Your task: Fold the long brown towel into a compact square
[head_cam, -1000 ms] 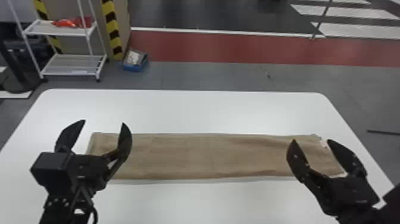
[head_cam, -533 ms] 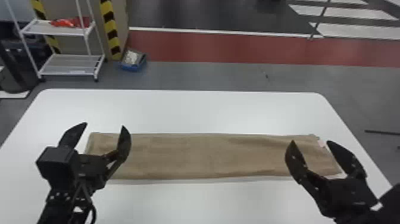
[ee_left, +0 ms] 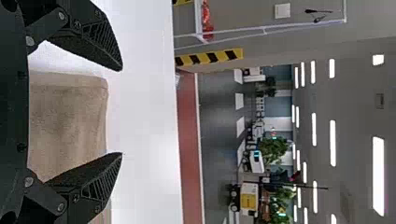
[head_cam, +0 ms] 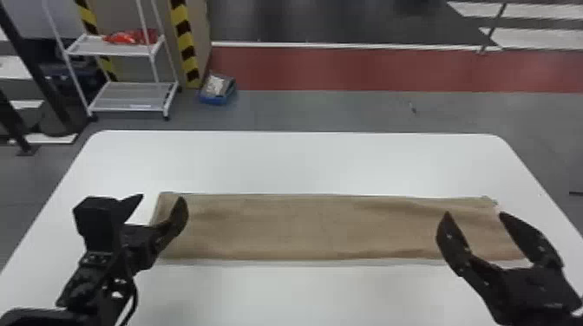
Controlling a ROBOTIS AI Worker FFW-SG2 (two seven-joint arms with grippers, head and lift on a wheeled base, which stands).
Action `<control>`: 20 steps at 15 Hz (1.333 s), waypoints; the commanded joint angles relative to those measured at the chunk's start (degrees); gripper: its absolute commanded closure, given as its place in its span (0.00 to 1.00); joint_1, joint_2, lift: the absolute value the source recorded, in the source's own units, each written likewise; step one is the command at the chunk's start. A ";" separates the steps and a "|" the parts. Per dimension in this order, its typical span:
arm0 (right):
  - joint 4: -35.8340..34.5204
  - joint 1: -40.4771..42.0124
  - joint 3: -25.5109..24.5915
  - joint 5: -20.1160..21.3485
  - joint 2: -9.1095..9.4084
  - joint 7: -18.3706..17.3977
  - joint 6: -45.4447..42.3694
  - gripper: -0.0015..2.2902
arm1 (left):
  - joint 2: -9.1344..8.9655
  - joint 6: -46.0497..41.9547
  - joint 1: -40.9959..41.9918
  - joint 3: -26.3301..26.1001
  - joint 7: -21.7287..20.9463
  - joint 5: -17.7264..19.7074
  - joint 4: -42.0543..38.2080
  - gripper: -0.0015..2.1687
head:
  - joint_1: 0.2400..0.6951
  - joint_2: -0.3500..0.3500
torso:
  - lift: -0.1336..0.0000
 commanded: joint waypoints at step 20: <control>1.85 -2.98 0.33 -0.09 0.05 -0.08 3.56 0.05 | -0.45 12.23 -2.82 2.27 -2.96 0.48 1.67 0.90 | 1.00 0.53 | 0.11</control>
